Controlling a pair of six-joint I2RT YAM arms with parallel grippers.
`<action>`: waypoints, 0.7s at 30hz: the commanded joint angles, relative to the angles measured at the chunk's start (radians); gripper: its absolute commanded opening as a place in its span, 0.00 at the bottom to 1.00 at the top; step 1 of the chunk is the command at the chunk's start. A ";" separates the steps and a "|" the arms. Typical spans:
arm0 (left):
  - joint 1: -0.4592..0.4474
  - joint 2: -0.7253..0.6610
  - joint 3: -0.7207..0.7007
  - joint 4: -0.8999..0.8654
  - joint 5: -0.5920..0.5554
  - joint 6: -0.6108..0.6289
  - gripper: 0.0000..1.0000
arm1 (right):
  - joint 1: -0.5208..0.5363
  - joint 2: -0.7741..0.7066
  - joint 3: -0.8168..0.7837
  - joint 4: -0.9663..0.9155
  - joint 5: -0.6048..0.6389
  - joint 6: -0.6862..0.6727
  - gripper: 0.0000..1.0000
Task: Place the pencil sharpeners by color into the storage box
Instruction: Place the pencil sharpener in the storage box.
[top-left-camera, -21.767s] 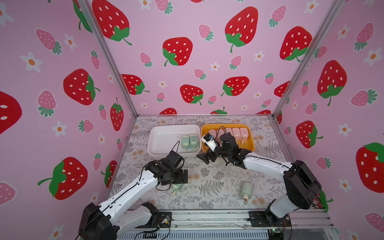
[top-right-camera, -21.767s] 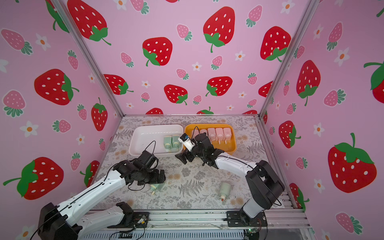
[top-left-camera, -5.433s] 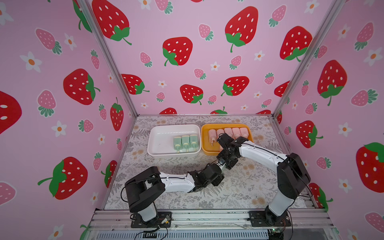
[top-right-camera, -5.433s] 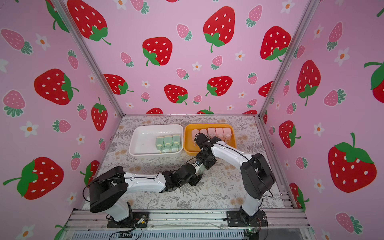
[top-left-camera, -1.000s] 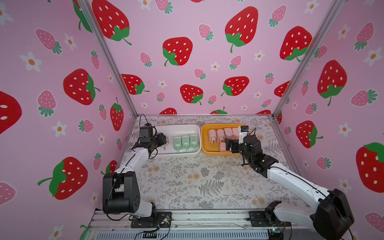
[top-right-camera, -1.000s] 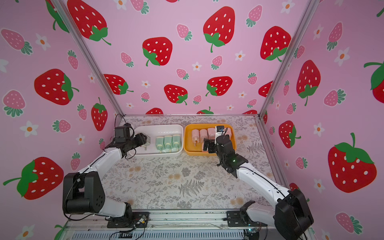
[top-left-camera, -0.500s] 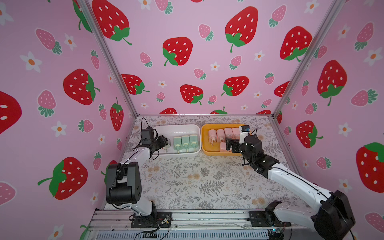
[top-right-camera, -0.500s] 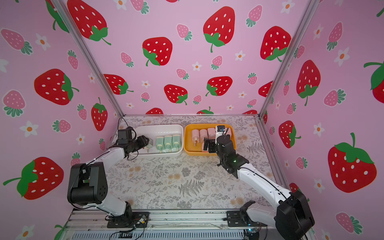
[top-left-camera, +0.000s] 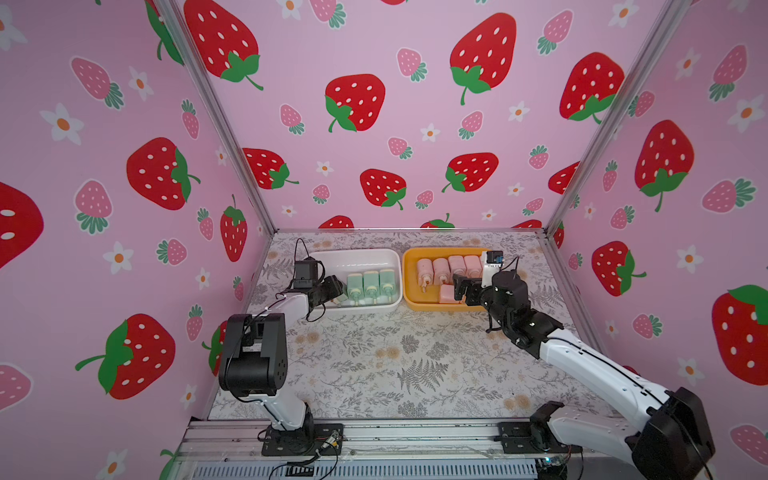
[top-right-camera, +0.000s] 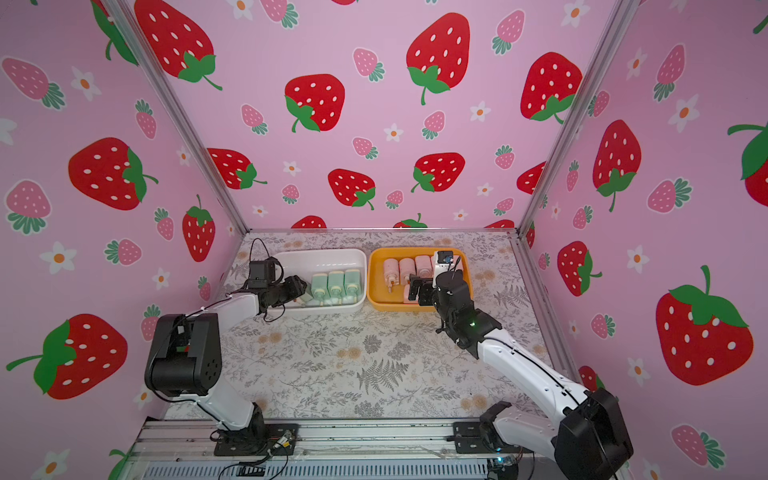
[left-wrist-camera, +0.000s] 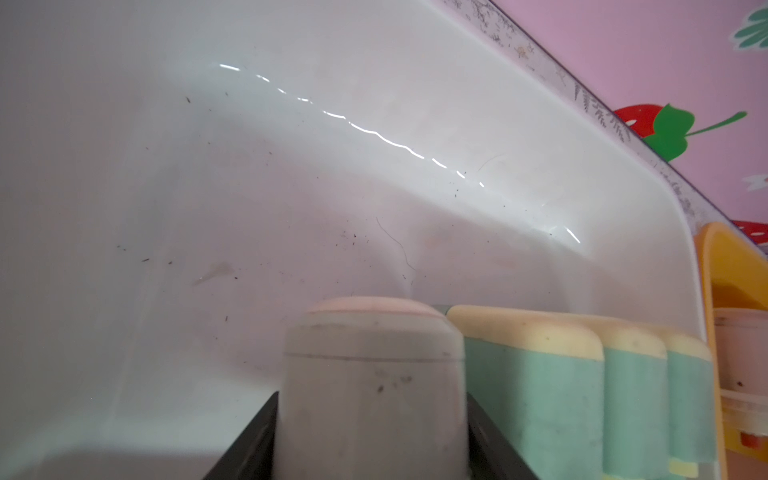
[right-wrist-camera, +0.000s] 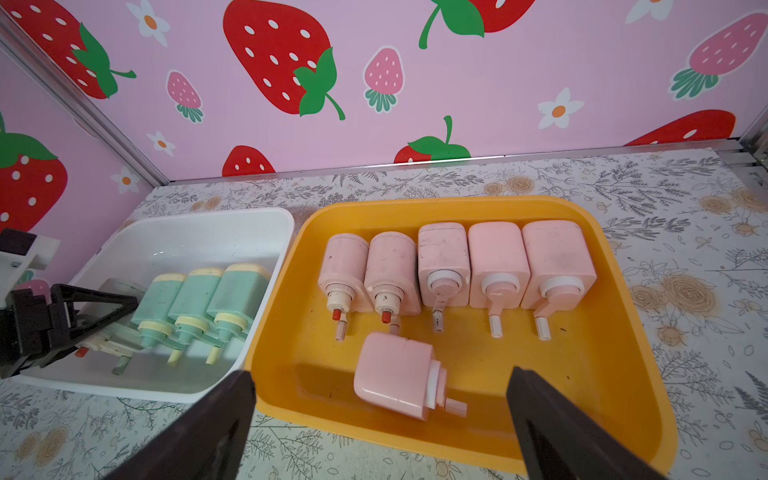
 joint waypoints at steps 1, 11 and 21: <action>-0.017 0.026 0.048 0.001 0.001 0.021 0.49 | -0.001 -0.026 -0.004 -0.014 0.014 0.011 1.00; -0.059 0.026 0.100 -0.066 -0.045 0.062 0.70 | -0.001 -0.046 -0.013 -0.033 0.025 0.010 1.00; -0.070 -0.036 0.106 -0.086 -0.053 0.053 0.74 | -0.001 -0.047 -0.018 -0.033 0.026 0.010 1.00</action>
